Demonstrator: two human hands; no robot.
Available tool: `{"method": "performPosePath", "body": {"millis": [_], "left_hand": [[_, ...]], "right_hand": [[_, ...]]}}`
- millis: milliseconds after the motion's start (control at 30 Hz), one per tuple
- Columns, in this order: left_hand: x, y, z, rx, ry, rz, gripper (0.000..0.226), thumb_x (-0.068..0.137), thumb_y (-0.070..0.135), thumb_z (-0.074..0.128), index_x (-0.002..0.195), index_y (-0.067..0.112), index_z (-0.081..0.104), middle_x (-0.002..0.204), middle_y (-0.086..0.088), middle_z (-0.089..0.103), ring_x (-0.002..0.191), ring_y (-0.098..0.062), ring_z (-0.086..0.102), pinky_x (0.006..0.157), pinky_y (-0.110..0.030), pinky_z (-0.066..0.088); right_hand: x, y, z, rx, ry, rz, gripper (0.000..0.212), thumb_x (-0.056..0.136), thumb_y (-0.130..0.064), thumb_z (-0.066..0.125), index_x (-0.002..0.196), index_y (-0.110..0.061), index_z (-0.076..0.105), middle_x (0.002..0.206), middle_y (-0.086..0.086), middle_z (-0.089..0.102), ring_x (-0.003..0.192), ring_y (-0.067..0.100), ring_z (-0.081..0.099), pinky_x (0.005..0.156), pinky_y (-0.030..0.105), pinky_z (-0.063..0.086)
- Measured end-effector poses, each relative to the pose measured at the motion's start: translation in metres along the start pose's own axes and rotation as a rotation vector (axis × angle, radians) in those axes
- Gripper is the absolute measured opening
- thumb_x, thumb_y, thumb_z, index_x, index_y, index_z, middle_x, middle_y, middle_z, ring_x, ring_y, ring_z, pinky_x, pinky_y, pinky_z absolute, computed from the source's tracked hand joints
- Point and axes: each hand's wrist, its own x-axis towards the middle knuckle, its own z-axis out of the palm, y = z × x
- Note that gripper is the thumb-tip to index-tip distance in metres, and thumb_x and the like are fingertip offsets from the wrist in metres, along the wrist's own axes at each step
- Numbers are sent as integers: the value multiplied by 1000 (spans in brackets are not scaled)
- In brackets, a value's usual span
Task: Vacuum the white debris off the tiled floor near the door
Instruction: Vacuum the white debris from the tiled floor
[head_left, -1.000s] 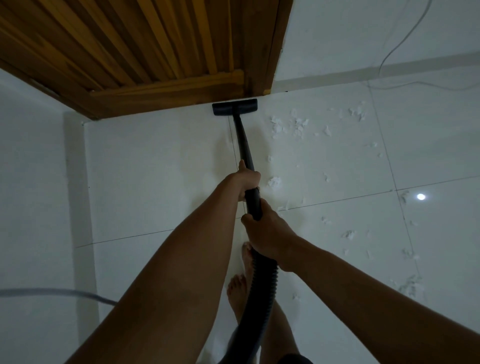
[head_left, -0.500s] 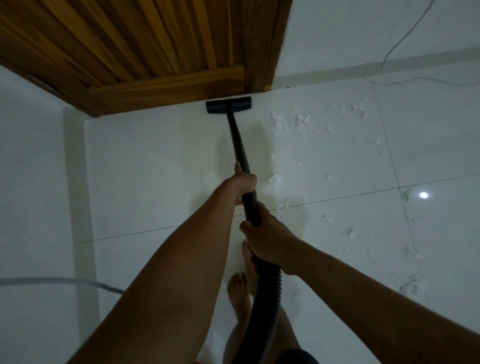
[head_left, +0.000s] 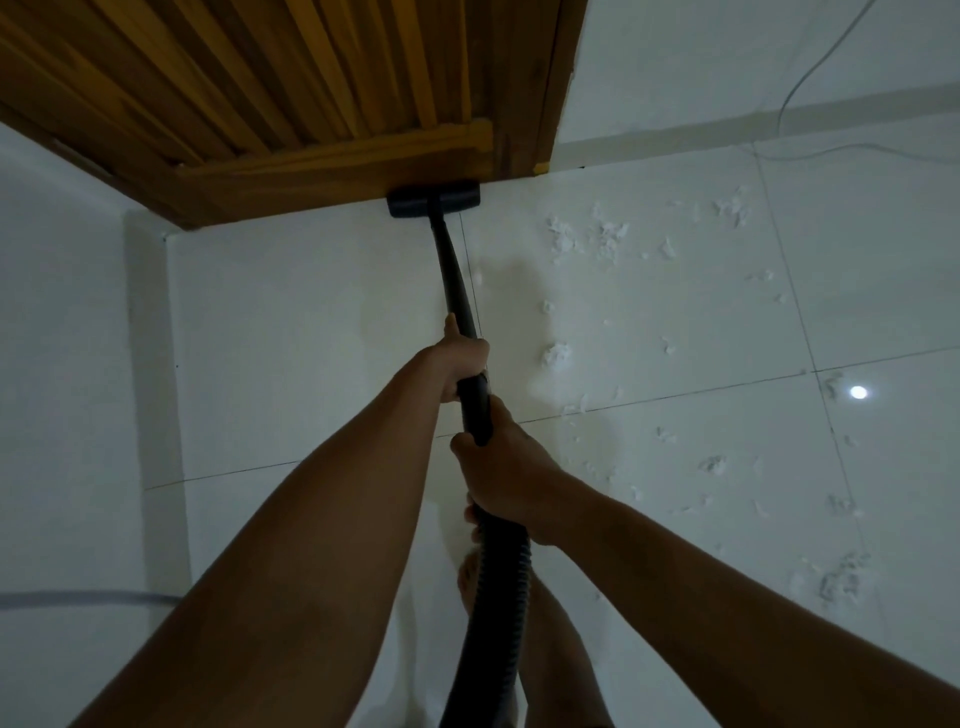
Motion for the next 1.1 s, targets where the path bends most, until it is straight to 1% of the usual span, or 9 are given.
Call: {"method": "performPosePath", "body": {"millis": [100,267,367,467,633,800,867,1000,1100], "left_hand": [[1,-1,8,-3,0,0,83,103,12,42,157,42,-12,93,-11,56,65,-17,54,56,-32,51],[-2,10,23,25,-37,23,82,102,13,42,157,41,-12,98,-14,59,67,-19,57,62,-34,53],[-4,18,38,46,-66,38,82,101,12,42,158,42,-10,127,-22,60,72,-20,55,72,-37,55],[-4,23,52,56,-84,48,84,100,10,42,158,42,-10,143,-23,51,71,-20,54,66,-35,53],[0,24,61,47,-76,39,86,99,10,42,157,42,-12,142,-24,52,71,-20,54,74,-37,55],[-15,27,57,78,-77,29,84,100,10,41,158,40,-13,143,-23,52,70,-19,54,62,-34,51],[-28,24,57,84,-85,18,83,100,10,41,158,39,-12,142,-22,52,70,-18,53,63,-34,51],[-49,13,62,77,-105,-15,83,101,10,40,157,39,-13,112,-15,57,69,-17,52,71,-34,52],[-56,9,63,74,-120,-29,82,102,11,40,158,39,-13,106,-14,54,67,-17,52,69,-33,52]], "right_hand": [[-2,7,-4,17,28,-4,62,105,-26,46,158,-43,20,99,13,60,59,19,65,58,35,61],[-10,6,-15,33,80,-15,58,106,-27,45,158,-39,23,102,15,59,52,17,64,47,27,53],[-17,8,-24,4,113,-37,59,106,-26,45,159,-36,22,99,13,60,51,13,60,39,19,46],[-23,11,-38,-35,142,-62,57,106,-23,45,159,-33,25,89,7,58,49,9,54,33,13,38],[-25,11,-46,-38,145,-50,53,106,-23,45,157,-29,30,84,6,56,43,5,51,32,12,37],[-36,6,-43,-25,138,-53,52,106,-26,47,156,-27,32,87,6,57,45,6,52,32,11,36],[-50,7,-40,-29,140,-52,53,106,-26,47,156,-28,32,89,6,58,46,6,53,32,11,36],[-72,13,-34,-9,146,-35,54,104,-25,47,156,-32,32,97,9,60,48,7,55,34,13,39],[-75,17,-33,5,142,-33,57,103,-24,47,157,-34,30,97,11,60,43,6,55,36,15,41]]}}
